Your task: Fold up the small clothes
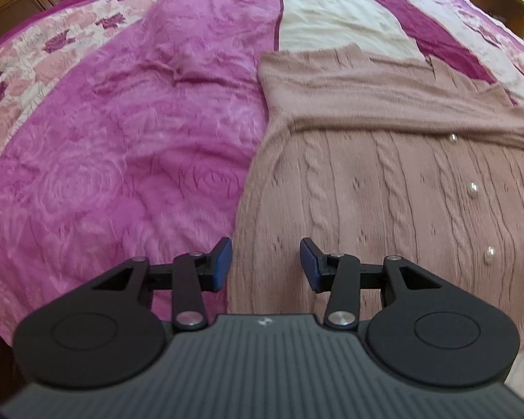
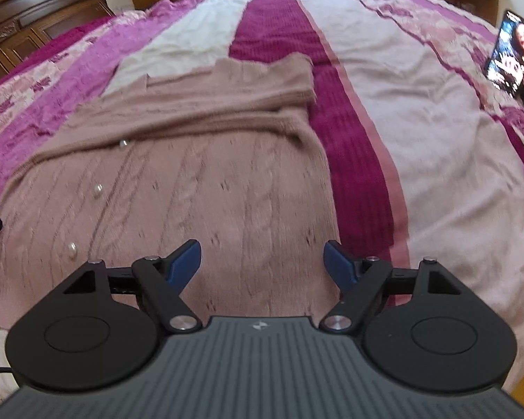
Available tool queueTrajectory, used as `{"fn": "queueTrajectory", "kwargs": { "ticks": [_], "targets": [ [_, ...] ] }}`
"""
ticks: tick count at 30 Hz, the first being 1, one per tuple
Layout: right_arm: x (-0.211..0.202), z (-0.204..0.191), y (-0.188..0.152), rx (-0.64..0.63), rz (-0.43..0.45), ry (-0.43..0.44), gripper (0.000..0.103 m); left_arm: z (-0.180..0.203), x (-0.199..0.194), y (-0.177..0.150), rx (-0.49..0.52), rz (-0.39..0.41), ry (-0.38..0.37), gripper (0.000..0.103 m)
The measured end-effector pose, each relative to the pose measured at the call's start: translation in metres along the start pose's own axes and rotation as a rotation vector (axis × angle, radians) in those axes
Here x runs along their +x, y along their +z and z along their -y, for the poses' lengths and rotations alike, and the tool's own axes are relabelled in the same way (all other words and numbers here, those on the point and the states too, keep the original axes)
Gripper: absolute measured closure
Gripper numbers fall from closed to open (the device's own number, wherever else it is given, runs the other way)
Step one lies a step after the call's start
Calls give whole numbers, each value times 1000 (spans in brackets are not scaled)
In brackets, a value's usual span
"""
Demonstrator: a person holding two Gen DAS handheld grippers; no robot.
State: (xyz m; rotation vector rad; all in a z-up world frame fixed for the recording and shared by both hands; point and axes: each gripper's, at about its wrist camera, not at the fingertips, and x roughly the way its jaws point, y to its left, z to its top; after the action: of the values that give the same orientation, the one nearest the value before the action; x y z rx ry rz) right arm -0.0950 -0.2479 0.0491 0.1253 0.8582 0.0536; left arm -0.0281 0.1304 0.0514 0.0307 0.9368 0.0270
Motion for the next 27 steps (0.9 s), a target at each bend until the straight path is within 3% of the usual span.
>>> {"fn": "queueTrajectory", "kwargs": {
  "ticks": [4, 9, 13, 18, 22, 27],
  "targets": [
    [-3, 2, -10, -8, -24, -20, 20, -2, 0, -11, 7, -22, 21, 44],
    [-8, 7, -21, -15, -51, -62, 20, -6, -3, -22, 11, -50, 25, 43],
    [-12, 12, -29, -11, -61, -45, 20, -8, -2, -32, 9, -82, 18, 43],
    [-6, 15, -28, -30, -105, 37, 20, -16, 8, -42, -79, -144, -101, 43],
    [8, 21, -20, 3, -151, 90, 19, -16, 17, -43, -95, -149, -117, 43],
    [19, 25, -12, 94, -227, 216, 19, -12, 22, -41, -65, -154, -130, 40]
  ]
}}
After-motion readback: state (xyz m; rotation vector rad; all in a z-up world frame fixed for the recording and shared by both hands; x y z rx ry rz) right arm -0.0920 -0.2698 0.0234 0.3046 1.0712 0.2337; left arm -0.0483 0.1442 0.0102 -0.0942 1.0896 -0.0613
